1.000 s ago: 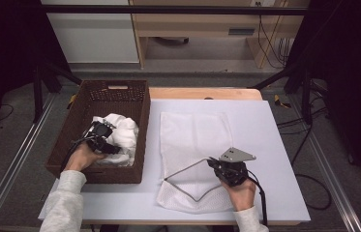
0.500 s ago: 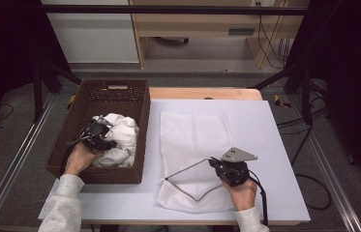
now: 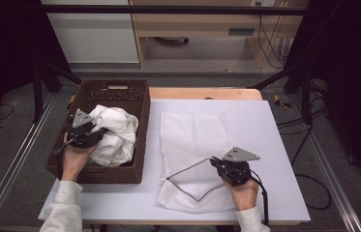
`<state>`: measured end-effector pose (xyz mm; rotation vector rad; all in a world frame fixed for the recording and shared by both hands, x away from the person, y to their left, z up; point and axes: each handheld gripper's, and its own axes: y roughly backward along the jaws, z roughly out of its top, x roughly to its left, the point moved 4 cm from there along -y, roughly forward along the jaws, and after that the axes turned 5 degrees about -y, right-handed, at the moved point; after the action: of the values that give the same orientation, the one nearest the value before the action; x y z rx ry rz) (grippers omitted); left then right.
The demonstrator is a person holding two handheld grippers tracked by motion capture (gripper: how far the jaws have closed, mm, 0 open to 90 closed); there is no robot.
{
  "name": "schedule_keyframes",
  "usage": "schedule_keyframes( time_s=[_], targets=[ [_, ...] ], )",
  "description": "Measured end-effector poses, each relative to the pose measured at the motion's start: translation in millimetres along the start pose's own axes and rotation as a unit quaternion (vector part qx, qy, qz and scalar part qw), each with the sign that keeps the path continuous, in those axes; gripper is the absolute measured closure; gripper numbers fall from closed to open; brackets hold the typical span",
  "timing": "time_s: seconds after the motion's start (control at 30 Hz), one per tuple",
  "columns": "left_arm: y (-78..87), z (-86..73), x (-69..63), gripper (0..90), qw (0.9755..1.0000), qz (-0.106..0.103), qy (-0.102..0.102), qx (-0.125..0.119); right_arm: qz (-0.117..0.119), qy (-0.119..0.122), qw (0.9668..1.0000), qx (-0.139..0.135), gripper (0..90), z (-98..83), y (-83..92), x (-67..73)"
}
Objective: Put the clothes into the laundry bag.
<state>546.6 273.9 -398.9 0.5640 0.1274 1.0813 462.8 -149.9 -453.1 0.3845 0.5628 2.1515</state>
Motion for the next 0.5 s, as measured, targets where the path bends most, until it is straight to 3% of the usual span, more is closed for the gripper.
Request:
schedule_keyframes(
  time_s=[0.1, 0.23, 0.5],
  targets=[
    [7.0, 4.9, 5.7, 74.5, 0.9991, 0.015, 0.024, -0.032, 0.001, -0.002, 1.0, -0.001, 88.5, 0.3, -0.1, -0.5],
    [17.0, 12.6, 8.3, 74.5, 0.997, 0.028, 0.03, -0.065, 0.0, -0.002, 1.0, 0.0, 88.5, 0.3, -0.1, -1.8],
    [46.6, 48.9, 9.1, 74.6, 0.9895, 0.061, 0.022, -0.129, 0.0, -0.006, 1.0, -0.003, 88.4, 0.3, 1.2, -2.7]
  ],
)
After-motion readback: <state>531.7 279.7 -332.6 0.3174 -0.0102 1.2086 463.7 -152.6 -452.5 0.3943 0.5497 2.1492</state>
